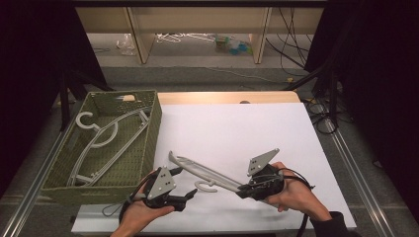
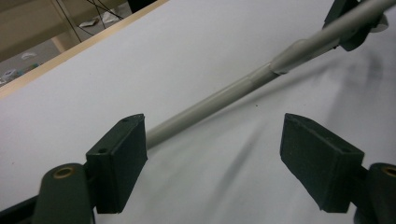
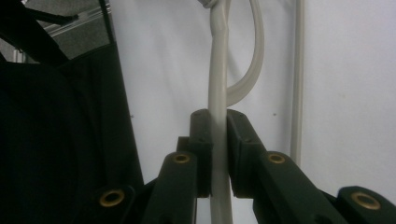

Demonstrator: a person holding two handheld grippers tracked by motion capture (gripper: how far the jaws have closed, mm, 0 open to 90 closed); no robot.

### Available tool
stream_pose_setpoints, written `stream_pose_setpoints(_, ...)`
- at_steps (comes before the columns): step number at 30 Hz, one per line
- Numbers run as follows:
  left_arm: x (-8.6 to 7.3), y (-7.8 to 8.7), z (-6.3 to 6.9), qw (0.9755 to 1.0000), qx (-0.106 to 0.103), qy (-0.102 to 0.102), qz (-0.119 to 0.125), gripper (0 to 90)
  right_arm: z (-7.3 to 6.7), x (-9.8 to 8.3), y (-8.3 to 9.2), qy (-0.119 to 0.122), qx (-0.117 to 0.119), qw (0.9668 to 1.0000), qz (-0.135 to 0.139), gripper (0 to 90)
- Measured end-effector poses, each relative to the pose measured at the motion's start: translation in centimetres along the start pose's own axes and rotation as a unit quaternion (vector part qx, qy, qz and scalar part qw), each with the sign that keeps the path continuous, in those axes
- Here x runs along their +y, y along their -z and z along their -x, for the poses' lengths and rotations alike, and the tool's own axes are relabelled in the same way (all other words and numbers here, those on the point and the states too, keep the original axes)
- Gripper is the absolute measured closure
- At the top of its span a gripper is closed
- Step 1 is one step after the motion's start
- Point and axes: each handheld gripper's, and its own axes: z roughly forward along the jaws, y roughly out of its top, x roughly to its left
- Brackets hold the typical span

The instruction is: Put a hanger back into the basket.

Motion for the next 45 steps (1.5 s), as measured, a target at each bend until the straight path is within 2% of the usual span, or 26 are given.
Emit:
stream_pose_setpoints(3,0.5,-1.1,0.1,0.9998,-0.007,-0.016,-0.010,22.8,-0.3,-0.1,0.1,0.003,0.002,1.0000,-0.002,82.4)
stream_pose_setpoints(7,1.0,-1.8,0.1,0.9986,-0.020,-0.041,-0.027,23.5,-0.7,-0.4,0.4,0.008,0.012,0.9999,-0.001,82.4)
stream_pose_setpoints(8,1.1,-2.0,0.2,0.9986,-0.020,-0.041,-0.025,23.6,-0.8,-0.4,0.4,0.010,0.013,0.9999,-0.001,82.4)
stream_pose_setpoints(9,1.2,-2.2,0.3,0.9980,-0.018,-0.053,-0.029,24.2,-0.9,-0.4,0.5,0.012,0.012,0.9999,-0.002,82.4)
stream_pose_setpoints(10,1.4,-2.3,0.2,0.9963,-0.024,-0.070,-0.043,26.8,-1.0,-0.5,0.5,0.012,0.016,0.9998,-0.002,82.4)
stream_pose_setpoints(12,1.5,-2.6,0.3,0.9950,-0.033,-0.080,-0.049,29.1,-1.1,-0.4,0.6,0.016,0.014,0.9998,-0.003,82.4)
stream_pose_setpoints(15,1.7,-3.0,0.4,0.9912,-0.044,-0.107,-0.063,33.8,-1.3,-0.3,0.7,0.021,0.015,0.9996,-0.004,82.4)
stream_pose_setpoints(16,1.8,-3.0,0.3,0.9908,-0.046,-0.111,-0.062,34.3,-1.3,-0.3,0.7,0.023,0.017,0.9996,-0.005,82.4)
stream_pose_setpoints(17,1.9,-3.1,0.3,0.9899,-0.056,-0.115,-0.061,36.1,-1.3,-0.3,0.7,0.023,0.018,0.9996,-0.004,82.4)
stream_pose_setpoints(18,2.0,-3.2,0.2,0.9885,-0.068,-0.120,-0.062,40.8,-1.3,-0.3,0.7,0.024,0.019,0.9995,-0.004,82.4)
stream_pose_setpoints(19,2.2,-3.3,0.1,0.9850,-0.083,-0.132,-0.075,41.8,-1.3,-0.4,0.7,0.023,0.019,0.9995,-0.004,82.4)
stream_pose_setpoints(20,2.2,-3.5,0.1,0.9831,-0.093,-0.139,-0.075,47.1,-1.3,-0.3,0.7,0.024,0.020,0.9995,-0.004,82.3)
stream_pose_setpoints(22,2.3,-3.8,0.1,0.9814,-0.107,-0.143,-0.070,52.6,-1.4,-0.2,0.7,0.030,0.019,0.9994,-0.005,82.3)
stream_pose_setpoints(23,2.4,-3.9,0.1,0.9784,-0.117,-0.153,-0.075,56.9,-1.4,-0.2,0.7,0.033,0.019,0.9993,-0.005,82.4)
stream_pose_setpoints(26,2.9,-3.9,0.1,0.9703,-0.126,-0.190,-0.079,63.1,-1.3,-0.2,0.9,0.034,0.018,0.9992,-0.004,82.3)
stream_pose_setpoints(28,3.3,-3.8,0.1,0.9661,-0.125,-0.207,-0.090,65.8,-1.2,-0.2,1.0,0.042,0.016,0.9990,0.004,82.3)
stream_pose_setpoints(30,3.6,-3.8,0.2,0.9636,-0.124,-0.216,-0.098,67.0,-1.2,-0.2,1.1,0.053,0.012,0.9985,0.008,82.1)
stream_pose_setpoints(35,4.2,-3.9,0.2,0.9614,-0.125,-0.222,-0.105,70.3,-0.7,-0.2,1.4,0.054,-0.009,0.9983,0.018,78.5)
stream_pose_setpoints(37,4.4,-3.9,0.3,0.9597,-0.128,-0.226,-0.106,71.6,-0.5,-0.2,1.4,0.055,-0.020,0.9981,0.017,76.7)
stream_pose_setpoints(38,4.6,-3.8,0.4,0.9597,-0.130,-0.226,-0.105,72.6,-0.5,-0.3,1.4,0.055,-0.024,0.9981,0.013,76.2)
stream_pose_setpoints(40,4.8,-3.7,0.4,0.9605,-0.145,-0.220,-0.090,76.1,-0.1,-0.4,1.5,0.052,-0.047,0.9974,0.014,74.0)
stream_pose_setpoints(41,4.8,-3.6,0.3,0.9614,-0.158,-0.208,-0.086,77.0,0.1,-0.5,1.5,0.056,-0.046,0.9972,0.017,73.2)
stream_pose_setpoints(42,4.8,-3.5,0.4,0.9613,-0.159,-0.209,-0.083,78.0,0.2,-0.5,1.5,0.054,-0.050,0.9972,0.017,72.0)
stream_pose_setpoints(43,4.8,-3.5,0.5,0.9598,-0.159,-0.213,-0.089,78.5,0.3,-0.6,1.5,0.052,-0.058,0.9967,0.024,71.2)
stream_pose_setpoints(44,4.9,-3.5,0.6,0.9602,-0.160,-0.209,-0.094,78.7,0.4,-0.7,1.5,0.049,-0.055,0.9970,0.023,70.7)
stream_pose_setpoints(45,4.9,-3.5,0.8,0.9623,-0.161,-0.199,-0.093,78.9,0.5,-0.6,1.5,0.051,-0.058,0.9968,0.021,69.7)
